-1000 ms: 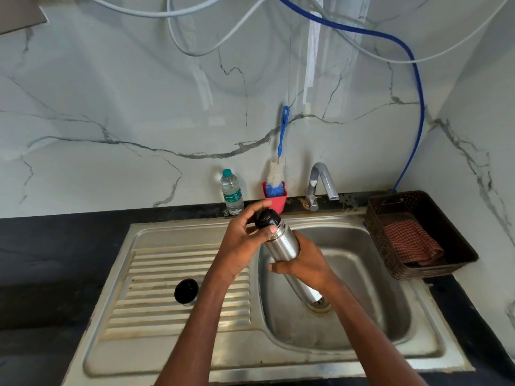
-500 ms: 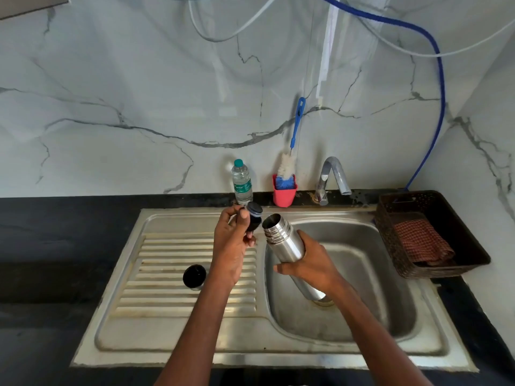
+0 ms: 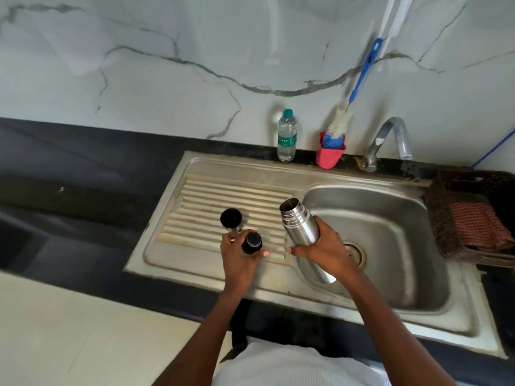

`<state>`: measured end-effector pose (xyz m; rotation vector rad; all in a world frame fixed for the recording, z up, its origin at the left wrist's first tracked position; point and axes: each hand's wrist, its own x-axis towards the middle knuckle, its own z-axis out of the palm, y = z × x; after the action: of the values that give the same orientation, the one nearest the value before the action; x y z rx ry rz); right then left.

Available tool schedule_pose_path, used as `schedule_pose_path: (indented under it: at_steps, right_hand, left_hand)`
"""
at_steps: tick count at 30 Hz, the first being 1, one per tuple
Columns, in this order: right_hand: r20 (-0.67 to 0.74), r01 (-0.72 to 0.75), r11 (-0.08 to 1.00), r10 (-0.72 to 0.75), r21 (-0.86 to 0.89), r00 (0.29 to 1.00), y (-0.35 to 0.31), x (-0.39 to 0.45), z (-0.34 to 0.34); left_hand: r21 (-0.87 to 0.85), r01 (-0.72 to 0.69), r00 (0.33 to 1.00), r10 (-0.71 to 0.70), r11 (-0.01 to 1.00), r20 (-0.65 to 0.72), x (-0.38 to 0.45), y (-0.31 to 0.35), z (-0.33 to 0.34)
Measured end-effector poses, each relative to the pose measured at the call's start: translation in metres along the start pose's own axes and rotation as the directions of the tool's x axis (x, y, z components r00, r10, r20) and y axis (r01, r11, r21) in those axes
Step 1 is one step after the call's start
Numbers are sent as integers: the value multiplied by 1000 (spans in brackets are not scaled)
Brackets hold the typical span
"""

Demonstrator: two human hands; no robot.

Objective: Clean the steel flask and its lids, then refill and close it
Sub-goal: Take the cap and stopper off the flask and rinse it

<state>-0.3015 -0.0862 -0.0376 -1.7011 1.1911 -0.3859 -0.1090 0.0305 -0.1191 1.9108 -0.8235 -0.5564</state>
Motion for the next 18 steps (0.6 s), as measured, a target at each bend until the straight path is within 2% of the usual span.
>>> schedule_pose_path:
  at_steps: [2,4,8,18]
  right_hand:
    - [20,1,1000,-1,-10,1000,-2,-2,7]
    - [31,7,1000,-7,-25,1000,-5,-3,13]
    - [34,23,999,-22,-42,999,-8,-5,19]
    - [-101,56,993,-45,103,994,-4,-13,4]
  left_hand:
    - [108,-11,1000,11,994,0,-5,-13,0]
    - [140,0,1000,0,990,2,-8,-22,0]
    - [52,78,997,-79,996,1,-6,-22,2]
    - [99,101,992,-107,990,60,-9,-23,-3]
